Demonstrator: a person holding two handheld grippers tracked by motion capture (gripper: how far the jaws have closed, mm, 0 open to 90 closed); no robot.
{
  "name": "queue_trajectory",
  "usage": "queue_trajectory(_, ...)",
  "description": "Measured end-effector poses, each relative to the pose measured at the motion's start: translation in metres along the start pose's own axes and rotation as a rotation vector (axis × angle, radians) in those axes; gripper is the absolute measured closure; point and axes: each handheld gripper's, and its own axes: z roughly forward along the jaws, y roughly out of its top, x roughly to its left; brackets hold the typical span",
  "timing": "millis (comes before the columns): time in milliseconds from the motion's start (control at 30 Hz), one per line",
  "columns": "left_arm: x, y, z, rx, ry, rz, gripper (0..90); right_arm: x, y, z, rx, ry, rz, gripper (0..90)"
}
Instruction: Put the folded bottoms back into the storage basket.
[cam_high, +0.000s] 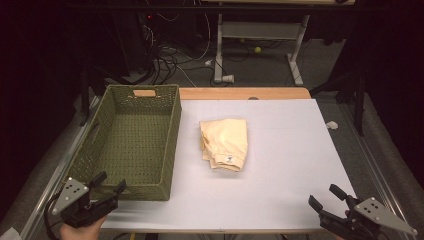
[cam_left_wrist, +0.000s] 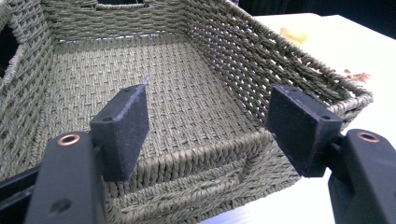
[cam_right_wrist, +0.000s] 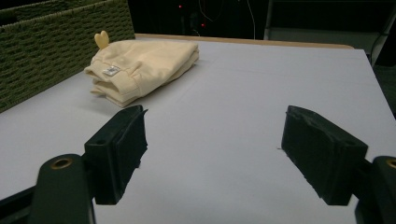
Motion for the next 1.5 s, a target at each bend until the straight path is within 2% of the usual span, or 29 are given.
queue_trajectory(433, -0.007, 0.006, 0.0, -0.022, -0.019, 0.009, 28.7, 0.0, 0.0, 0.0, 0.003, 0.001, -0.001, 22.8)
queue_trajectory(767, -0.01, 0.013, 0.004, -0.036, -0.044, -0.003, 28.7, 0.0, 0.0, 0.0, 0.001, 0.004, -0.001, 22.8)
queue_trajectory(1067, -0.017, 0.02, 0.008, -0.031, -0.053, 0.03, 28.7, 0.0, 0.0, 0.0, 0.001, 0.004, 0.004, 22.8)
queue_trajectory(1500, -0.02, 0.026, 0.011, -0.039, -0.068, 0.034, 28.8, 0.0, 0.0, 0.0, 0.002, 0.005, 0.001, 22.8)
